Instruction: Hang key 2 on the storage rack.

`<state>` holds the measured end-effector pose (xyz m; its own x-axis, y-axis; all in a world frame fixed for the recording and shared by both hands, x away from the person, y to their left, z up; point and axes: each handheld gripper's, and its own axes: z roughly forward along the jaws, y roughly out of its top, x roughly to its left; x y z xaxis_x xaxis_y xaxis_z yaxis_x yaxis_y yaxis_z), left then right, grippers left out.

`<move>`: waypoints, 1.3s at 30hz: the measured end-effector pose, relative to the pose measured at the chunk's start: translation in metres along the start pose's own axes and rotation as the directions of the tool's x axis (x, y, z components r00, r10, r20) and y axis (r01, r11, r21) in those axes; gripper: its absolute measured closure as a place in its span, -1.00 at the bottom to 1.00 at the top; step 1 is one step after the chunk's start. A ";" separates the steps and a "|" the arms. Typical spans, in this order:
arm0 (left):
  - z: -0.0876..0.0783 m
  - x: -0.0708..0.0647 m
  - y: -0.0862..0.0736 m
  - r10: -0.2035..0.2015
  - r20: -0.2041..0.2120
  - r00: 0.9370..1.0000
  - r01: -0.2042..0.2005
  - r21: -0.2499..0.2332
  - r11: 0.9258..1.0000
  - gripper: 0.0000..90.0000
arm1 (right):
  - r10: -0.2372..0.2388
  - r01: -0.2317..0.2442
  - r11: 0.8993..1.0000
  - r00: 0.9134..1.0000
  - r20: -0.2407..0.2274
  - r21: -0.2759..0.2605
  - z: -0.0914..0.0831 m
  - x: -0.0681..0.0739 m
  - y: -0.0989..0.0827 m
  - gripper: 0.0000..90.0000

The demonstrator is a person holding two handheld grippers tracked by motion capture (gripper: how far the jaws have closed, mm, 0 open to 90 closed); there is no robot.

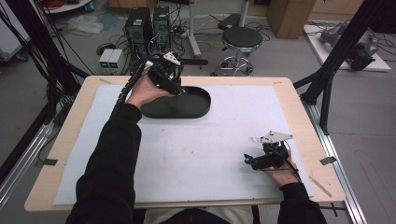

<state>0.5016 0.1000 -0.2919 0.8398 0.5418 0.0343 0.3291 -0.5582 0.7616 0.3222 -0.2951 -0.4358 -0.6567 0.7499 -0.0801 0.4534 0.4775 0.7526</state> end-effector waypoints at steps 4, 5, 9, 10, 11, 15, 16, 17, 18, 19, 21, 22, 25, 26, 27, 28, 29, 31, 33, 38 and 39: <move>-0.012 -0.001 -0.008 -0.027 0.021 0.999 0.028 -0.042 0.999 -0.96 | 0.007 -0.007 1.000 1.000 0.003 -0.003 -0.001 -0.001 0.000 -0.97; -0.015 -0.001 -0.011 -0.033 0.019 0.999 0.033 -0.054 0.998 -0.96 | 0.008 -0.008 1.000 1.000 0.006 -0.005 -0.001 -0.002 0.000 -0.97; -0.027 -0.001 -0.023 -0.062 0.048 0.997 0.067 -0.115 0.991 -0.96 | 0.004 -0.004 1.000 1.000 0.004 -0.007 -0.001 -0.001 0.000 -0.97; -0.029 -0.002 -0.025 -0.067 0.058 0.996 0.074 -0.131 0.989 -0.96 | 0.005 -0.005 1.000 1.000 0.003 -0.007 -0.001 -0.001 0.000 -0.97; -0.032 -0.002 -0.027 -0.068 0.055 0.996 0.076 -0.141 0.987 -0.96 | 0.004 -0.004 1.000 1.000 0.005 -0.008 -0.001 -0.001 0.000 -0.97; -0.040 -0.003 -0.037 -0.085 0.049 0.995 0.092 -0.164 0.982 -0.96 | 0.011 -0.011 1.000 1.000 0.004 -0.009 -0.001 0.000 0.001 -0.97; -0.042 -0.004 -0.039 -0.088 0.048 0.995 0.094 -0.167 0.981 -0.96 | 0.008 -0.008 1.000 1.000 0.002 -0.010 -0.001 0.000 0.001 -0.97; -0.044 -0.005 -0.041 -0.088 0.047 0.995 0.094 -0.168 0.981 -0.96 | 0.005 -0.005 1.000 1.000 0.003 -0.011 -0.001 -0.001 0.001 -0.97; -0.046 -0.005 -0.043 -0.086 0.047 0.995 0.093 -0.172 0.981 -0.96 | 0.006 -0.006 1.000 1.000 0.003 -0.012 0.000 0.000 0.002 -0.97; -0.049 -0.006 -0.045 -0.087 0.041 0.995 0.092 -0.173 0.981 -0.96 | 0.006 -0.006 1.000 1.000 0.002 -0.012 0.000 0.000 0.002 -0.96; -0.054 -0.008 -0.049 -0.092 0.036 0.995 0.097 -0.185 0.978 -0.96 | 0.007 -0.007 1.000 1.000 0.002 -0.009 0.000 0.000 0.002 -0.97; -0.057 -0.009 -0.051 -0.097 0.032 0.995 0.101 -0.194 0.976 -0.96 | 0.005 -0.005 1.000 1.000 0.003 -0.010 0.000 0.000 0.002 -0.96; -0.063 -0.013 -0.055 -0.096 0.029 0.995 0.101 -0.210 0.972 -0.96 | 0.003 -0.003 1.000 1.000 0.001 -0.008 0.001 0.000 0.002 -0.96; -0.065 -0.015 -0.056 -0.093 0.030 0.995 0.097 -0.211 0.973 -0.96 | 0.004 -0.004 1.000 1.000 0.000 -0.008 0.001 0.000 0.002 -0.97; -0.066 -0.017 -0.057 -0.090 0.029 0.996 0.094 -0.210 0.973 -0.96 | 0.006 -0.006 1.000 1.000 -0.001 -0.006 0.001 0.000 0.003 -0.97; -0.067 -0.019 -0.058 -0.086 0.026 0.996 0.089 -0.205 0.975 -0.96 | 0.007 -0.007 1.000 1.000 -0.001 -0.006 0.001 0.000 0.003 -0.97; -0.068 -0.021 -0.059 -0.081 0.022 0.996 0.084 -0.197 0.977 -0.96 | 0.006 -0.006 1.000 1.000 -0.001 -0.006 0.001 0.000 0.003 -0.97; -0.070 -0.025 -0.061 -0.073 0.018 0.997 0.075 -0.190 0.979 -0.96 | 0.001 -0.001 1.000 1.000 -0.001 -0.006 0.002 0.000 0.003 -0.97; -0.072 -0.029 -0.064 -0.069 0.018 0.997 0.072 -0.182 0.981 -0.96 | 0.000 0.000 1.000 1.000 -0.001 -0.004 0.002 0.000 0.003 -0.97; -0.075 -0.035 -0.073 -0.069 0.018 0.997 0.071 -0.168 0.983 -0.96 | 0.003 -0.003 1.000 1.000 0.001 -0.005 0.002 -0.001 0.002 -0.97; -0.075 -0.034 -0.075 -0.072 0.020 0.997 0.074 -0.163 0.984 -0.96 | 0.005 -0.005 1.000 1.000 0.000 -0.004 0.001 -0.001 0.002 -0.97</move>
<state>0.4156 0.1705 -0.3020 0.8224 0.5680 -0.0329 0.3153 -0.4068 0.8574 0.3248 -0.2945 -0.4352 -0.6545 0.7521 -0.0766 0.4541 0.4722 0.7555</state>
